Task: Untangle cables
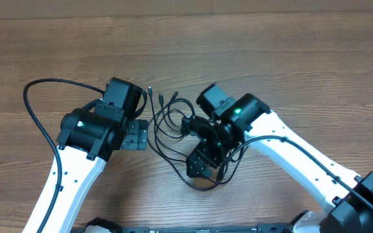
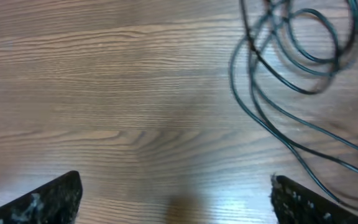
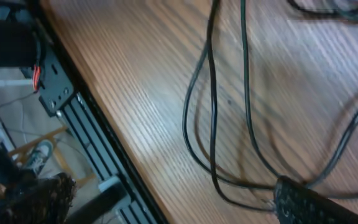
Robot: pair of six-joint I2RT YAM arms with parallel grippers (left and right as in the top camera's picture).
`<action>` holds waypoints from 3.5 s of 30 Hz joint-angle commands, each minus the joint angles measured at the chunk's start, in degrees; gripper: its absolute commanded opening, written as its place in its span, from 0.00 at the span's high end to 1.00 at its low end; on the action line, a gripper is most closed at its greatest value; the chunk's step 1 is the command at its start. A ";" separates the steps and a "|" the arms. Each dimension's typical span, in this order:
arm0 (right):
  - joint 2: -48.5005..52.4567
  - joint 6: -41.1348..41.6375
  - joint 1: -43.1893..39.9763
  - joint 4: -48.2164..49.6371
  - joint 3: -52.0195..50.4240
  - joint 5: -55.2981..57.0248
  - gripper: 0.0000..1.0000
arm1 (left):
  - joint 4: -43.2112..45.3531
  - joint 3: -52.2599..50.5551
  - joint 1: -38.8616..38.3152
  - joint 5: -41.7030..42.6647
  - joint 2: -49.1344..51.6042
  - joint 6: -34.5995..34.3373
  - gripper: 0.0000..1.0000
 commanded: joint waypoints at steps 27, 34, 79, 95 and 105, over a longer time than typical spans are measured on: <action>0.92 9.86 7.37 35.52 -25.22 0.83 0.11 | 3.02 0.26 11.98 13.70 -4.11 14.08 0.00; 0.98 9.66 7.37 39.82 -26.27 0.39 0.29 | 2.99 0.26 11.98 13.73 -4.11 14.08 0.00; -18.80 19.61 -2.29 31.10 -1.68 1.68 0.96 | 3.02 0.26 11.98 13.73 -4.11 14.05 0.00; -41.66 15.43 -6.32 53.83 8.48 44.02 0.96 | 3.02 0.26 11.98 13.70 -4.11 14.08 0.00; -40.33 -6.43 -6.32 61.59 8.35 76.94 0.96 | 3.02 0.26 11.98 13.73 -4.11 14.08 0.00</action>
